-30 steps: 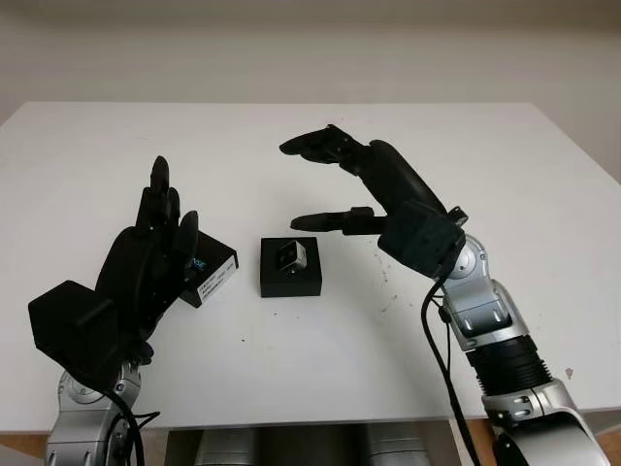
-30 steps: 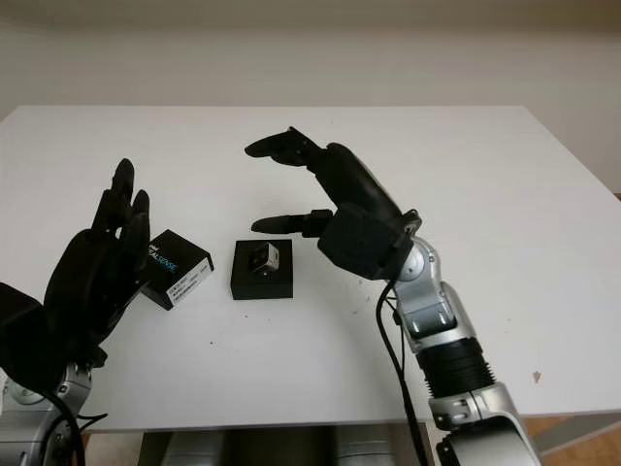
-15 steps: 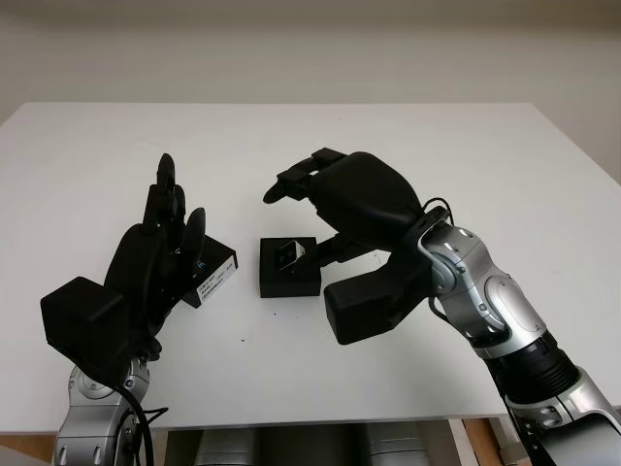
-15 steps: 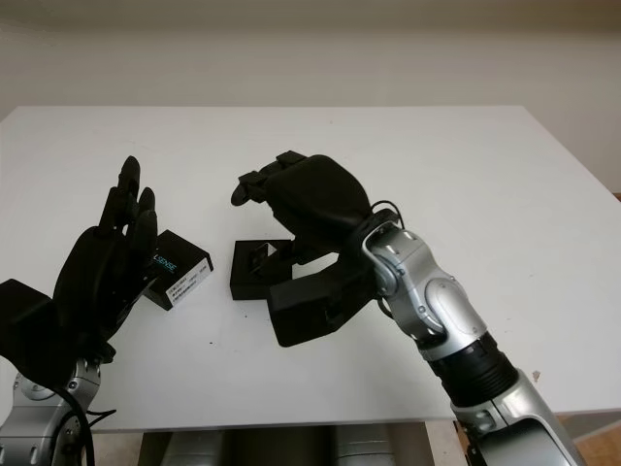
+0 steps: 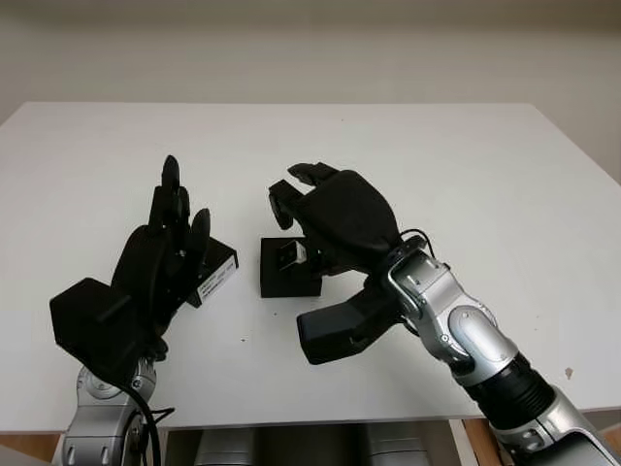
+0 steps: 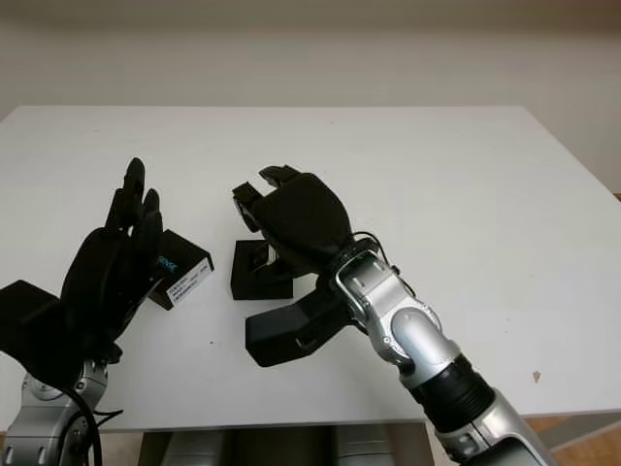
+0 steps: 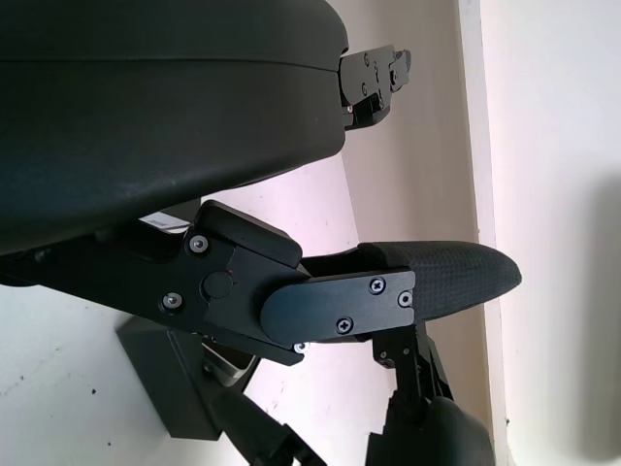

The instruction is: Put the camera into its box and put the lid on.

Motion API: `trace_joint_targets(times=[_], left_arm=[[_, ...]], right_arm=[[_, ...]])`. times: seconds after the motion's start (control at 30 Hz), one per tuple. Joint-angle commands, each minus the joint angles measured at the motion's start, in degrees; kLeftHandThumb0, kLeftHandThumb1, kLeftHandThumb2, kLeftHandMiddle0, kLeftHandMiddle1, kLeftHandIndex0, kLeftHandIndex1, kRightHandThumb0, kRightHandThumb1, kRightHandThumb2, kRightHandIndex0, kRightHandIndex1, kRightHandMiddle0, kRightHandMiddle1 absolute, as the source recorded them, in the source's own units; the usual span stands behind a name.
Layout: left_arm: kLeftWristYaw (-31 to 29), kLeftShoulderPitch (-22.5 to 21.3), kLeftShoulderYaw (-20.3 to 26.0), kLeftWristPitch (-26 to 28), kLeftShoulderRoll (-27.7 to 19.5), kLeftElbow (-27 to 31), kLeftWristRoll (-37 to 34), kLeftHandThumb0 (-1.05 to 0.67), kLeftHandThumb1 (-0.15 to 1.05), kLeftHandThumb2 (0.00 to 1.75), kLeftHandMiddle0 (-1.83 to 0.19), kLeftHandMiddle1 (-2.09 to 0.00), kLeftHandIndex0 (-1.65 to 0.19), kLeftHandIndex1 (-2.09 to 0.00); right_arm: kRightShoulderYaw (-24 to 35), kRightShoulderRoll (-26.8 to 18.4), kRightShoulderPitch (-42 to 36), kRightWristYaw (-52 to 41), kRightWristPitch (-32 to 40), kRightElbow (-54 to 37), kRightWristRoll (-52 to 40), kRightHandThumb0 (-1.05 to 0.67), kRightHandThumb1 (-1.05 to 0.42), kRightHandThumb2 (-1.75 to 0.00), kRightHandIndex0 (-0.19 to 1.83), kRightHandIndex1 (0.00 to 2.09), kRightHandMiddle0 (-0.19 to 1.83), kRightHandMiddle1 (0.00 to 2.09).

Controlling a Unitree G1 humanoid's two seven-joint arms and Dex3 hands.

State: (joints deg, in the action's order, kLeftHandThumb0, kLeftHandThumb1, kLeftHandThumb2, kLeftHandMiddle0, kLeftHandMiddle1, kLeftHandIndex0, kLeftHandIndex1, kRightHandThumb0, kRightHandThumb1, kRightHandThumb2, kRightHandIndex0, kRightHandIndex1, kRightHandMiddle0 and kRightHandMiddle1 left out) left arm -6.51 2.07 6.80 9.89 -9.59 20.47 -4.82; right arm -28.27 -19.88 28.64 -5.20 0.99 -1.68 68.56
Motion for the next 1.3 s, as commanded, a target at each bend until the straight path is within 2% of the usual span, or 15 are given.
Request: trace_joint_targets(times=[0.0, 0.33, 0.57, 0.67, 0.93, 1.27], left_arm=[[0.08, 0.09, -0.12, -0.57, 0.02, 0.17, 0.15, -0.84, 1.05, 0.59, 0.19, 0.0, 0.19, 0.0], [0.64, 0.61, -0.12, -0.06, 0.39, 0.68, 0.49, -0.85, 1.05, 0.57, 0.19, 0.0, 0.19, 0.0], [0.4, 0.79, 0.05, -0.39, 0.36, 0.72, -0.04, -0.83, 1.05, 0.57, 0.19, 0.0, 0.19, 0.0], [0.62, 0.78, 0.12, -0.71, 0.66, 0.66, -0.19, -0.83, 1.05, 0.56, 0.19, 0.0, 0.19, 0.0], [1.14, 1.11, 0.25, -0.86, 1.11, 0.73, 0.12, -0.83, 1.05, 0.56, 0.19, 0.0, 0.19, 0.0], [1.09, 1.18, 0.18, -1.26, 0.98, 0.67, 0.08, -0.83, 1.05, 0.57, 0.19, 0.0, 0.19, 0.0]], right_arm=[[-0.14, 0.58, -0.03, 1.63, 0.66, 1.38, 0.36, -0.82, -0.93, -0.05, 0.43, 0.18, 0.21, 1.57], [-0.56, 1.27, 0.97, 3.89, 1.67, 5.28, 0.27, -0.83, -0.94, -0.06, 0.43, 0.16, 0.2, 1.45], [0.02, 1.55, 1.89, 2.72, 2.0, 6.3, -1.64, -0.83, -0.94, -0.05, 0.44, 0.11, 0.27, 1.08], [-0.01, 1.54, 2.07, 2.32, 2.11, 6.38, -2.37, -0.81, -0.93, -0.05, 0.45, 0.1, 0.3, 1.01], [-0.34, 1.37, 2.45, 1.73, 2.31, 6.82, -2.39, -0.79, -0.94, -0.06, 0.45, 0.09, 0.33, 0.97], [-0.84, 1.41, 2.68, 2.02, 2.25, 7.94, -2.04, -0.77, -0.95, -0.06, 0.48, 0.09, 0.4, 1.02]])
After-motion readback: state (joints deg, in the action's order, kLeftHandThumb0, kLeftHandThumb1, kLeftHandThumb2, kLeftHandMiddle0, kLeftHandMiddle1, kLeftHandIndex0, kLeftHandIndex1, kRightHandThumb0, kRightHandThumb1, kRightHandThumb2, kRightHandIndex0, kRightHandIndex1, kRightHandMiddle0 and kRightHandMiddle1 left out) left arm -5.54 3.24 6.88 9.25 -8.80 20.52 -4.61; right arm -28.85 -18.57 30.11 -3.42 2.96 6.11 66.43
